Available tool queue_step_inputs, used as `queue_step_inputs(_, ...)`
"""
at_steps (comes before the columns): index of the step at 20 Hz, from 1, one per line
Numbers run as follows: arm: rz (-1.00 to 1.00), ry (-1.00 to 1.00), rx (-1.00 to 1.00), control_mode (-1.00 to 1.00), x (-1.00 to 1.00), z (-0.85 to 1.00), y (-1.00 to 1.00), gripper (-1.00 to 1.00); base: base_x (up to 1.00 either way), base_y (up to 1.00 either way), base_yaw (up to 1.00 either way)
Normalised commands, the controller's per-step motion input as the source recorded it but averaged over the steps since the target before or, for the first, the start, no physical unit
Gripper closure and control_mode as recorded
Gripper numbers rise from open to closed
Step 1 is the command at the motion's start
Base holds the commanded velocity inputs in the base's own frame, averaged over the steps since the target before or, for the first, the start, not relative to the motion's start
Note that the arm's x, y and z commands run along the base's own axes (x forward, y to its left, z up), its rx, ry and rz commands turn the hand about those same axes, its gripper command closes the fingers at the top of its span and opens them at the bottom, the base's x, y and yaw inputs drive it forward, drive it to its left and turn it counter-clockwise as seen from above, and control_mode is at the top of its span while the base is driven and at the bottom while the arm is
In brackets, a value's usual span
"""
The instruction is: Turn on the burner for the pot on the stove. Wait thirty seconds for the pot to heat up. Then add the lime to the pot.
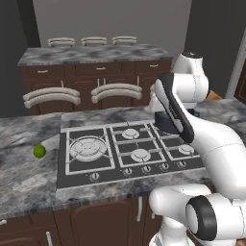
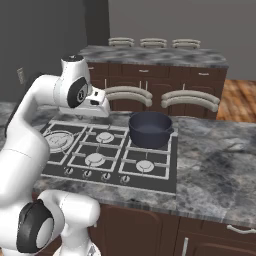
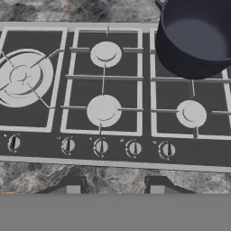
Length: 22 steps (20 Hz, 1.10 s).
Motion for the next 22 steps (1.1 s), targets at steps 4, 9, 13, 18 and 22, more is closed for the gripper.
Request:
queue_step_inputs(4,0.00,-0.01,0.00,-1.00,-0.09,0.00,0.11,-1.00,0.00,0.00,0.00)
queue_step_inputs(9,0.00,0.00,0.00,-1.00,-0.05,0.00,0.17,-1.00,0.00,0.00,0.00)
queue_step_inputs(13,0.00,0.06,-0.01,-1.00,0.00,-0.20,0.03,-1.00,0.00,0.00,0.00)
queue_step_inputs(18,0.00,0.15,-0.01,-1.00,0.00,-0.58,-0.36,-1.00,0.00,0.00,0.00)
queue_step_inputs(22,0.00,0.17,-0.04,-1.00,0.00,-0.36,-0.46,-1.00,0.00,0.00,0.00)
